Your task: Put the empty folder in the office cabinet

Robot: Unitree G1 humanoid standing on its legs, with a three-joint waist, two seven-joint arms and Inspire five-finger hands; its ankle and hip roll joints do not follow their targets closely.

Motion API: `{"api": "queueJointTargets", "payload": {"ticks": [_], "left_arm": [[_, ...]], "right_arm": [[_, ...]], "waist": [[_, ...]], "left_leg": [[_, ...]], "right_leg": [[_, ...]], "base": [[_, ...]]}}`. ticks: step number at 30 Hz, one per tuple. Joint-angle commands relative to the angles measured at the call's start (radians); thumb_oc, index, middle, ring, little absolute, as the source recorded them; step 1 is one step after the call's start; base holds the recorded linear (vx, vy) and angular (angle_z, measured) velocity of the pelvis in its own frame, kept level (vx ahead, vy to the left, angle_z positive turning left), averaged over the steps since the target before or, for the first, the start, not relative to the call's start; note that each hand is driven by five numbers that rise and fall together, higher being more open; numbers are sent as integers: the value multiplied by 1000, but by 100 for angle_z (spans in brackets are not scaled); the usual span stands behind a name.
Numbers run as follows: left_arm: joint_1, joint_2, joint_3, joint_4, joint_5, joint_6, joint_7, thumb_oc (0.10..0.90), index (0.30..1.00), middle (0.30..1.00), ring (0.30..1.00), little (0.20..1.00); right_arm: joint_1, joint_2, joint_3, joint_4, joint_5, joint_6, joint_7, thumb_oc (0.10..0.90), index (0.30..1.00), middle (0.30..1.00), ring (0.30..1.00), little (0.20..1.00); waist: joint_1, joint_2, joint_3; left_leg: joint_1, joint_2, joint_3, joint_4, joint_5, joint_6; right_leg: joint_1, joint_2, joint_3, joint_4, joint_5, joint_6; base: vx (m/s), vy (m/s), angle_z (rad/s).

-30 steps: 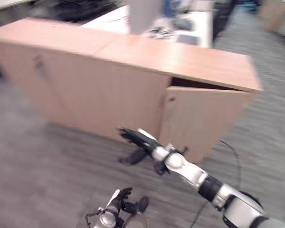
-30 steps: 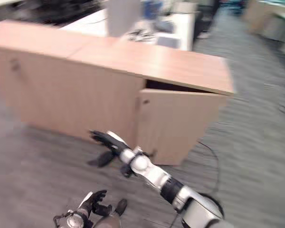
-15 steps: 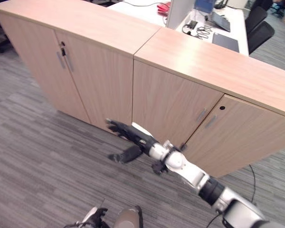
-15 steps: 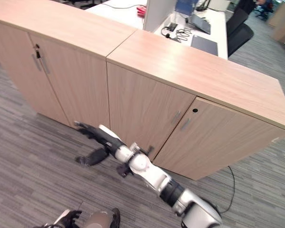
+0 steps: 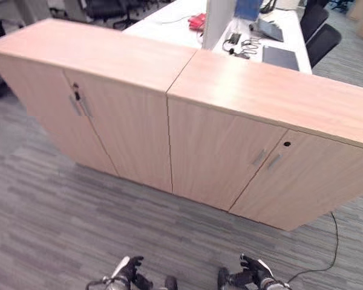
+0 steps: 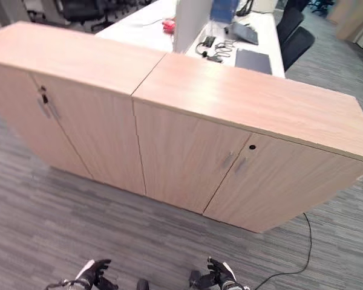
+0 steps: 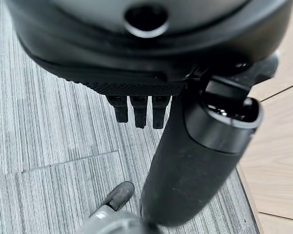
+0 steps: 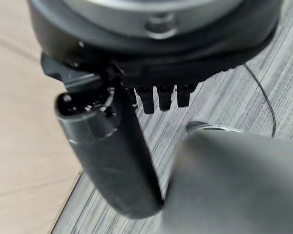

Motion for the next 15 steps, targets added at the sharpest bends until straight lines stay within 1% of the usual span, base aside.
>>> {"api": "queueJointTargets", "payload": {"ticks": [1, 3, 4, 6, 11, 15], "left_arm": [[-54, -29, -29, 23, 5, -33, -24, 800, 900, 900, 900, 900], [-51, -41, -38, 38, 8, -32, -34, 800, 900, 900, 900, 900], [-51, -41, -38, 38, 8, -32, -34, 800, 900, 900, 900, 900], [-55, -47, -51, 54, 15, -31, -51, 800, 900, 900, 900, 900], [-61, -54, -84, 56, 50, -32, -64, 800, 900, 900, 900, 900], [-71, -57, -90, 48, 46, -33, -64, 800, 900, 900, 900, 900]], "right_arm": [[-34, -19, 17, 34, -46, -10, -28, 800, 900, 900, 900, 900], [-43, -18, 6, 91, -38, -5, -28, 800, 900, 900, 900, 900], [-43, -18, 6, 91, -38, -5, -28, 800, 900, 900, 900, 900], [-46, -22, -4, 136, -37, -1, -25, 800, 900, 900, 900, 900], [-43, -32, -17, 162, -34, 0, -26, 800, 900, 900, 900, 900], [-42, -35, -26, 175, -27, 3, -27, 800, 900, 900, 900, 900]], "waist": [[-13, 46, -12], [-20, 54, -19], [-19, 54, -19], [-34, 64, -23], [-57, 78, -26], [-69, 87, -26]], "left_leg": [[20, 94, -56, -6, -79, -84], [28, 97, -41, -6, -82, -87], [28, 97, -41, -6, -82, -87], [35, 99, -26, -6, -86, -92], [48, 99, -25, -6, -93, -95], [61, 102, -17, -6, -94, -97]], "right_leg": [[24, 16, 0, 23, -93, 53], [39, 16, -1, -8, -85, 55], [39, 16, -1, -8, -85, 55], [47, 15, 6, -23, -83, 54], [60, 13, 17, -29, -90, 52], [66, 14, 25, -29, -94, 47]], "base": [[75, -49, -21], [69, -37, -17], [43, -38, -25], [62, -56, -25], [48, -40, -13], [21, -15, 0]]}}
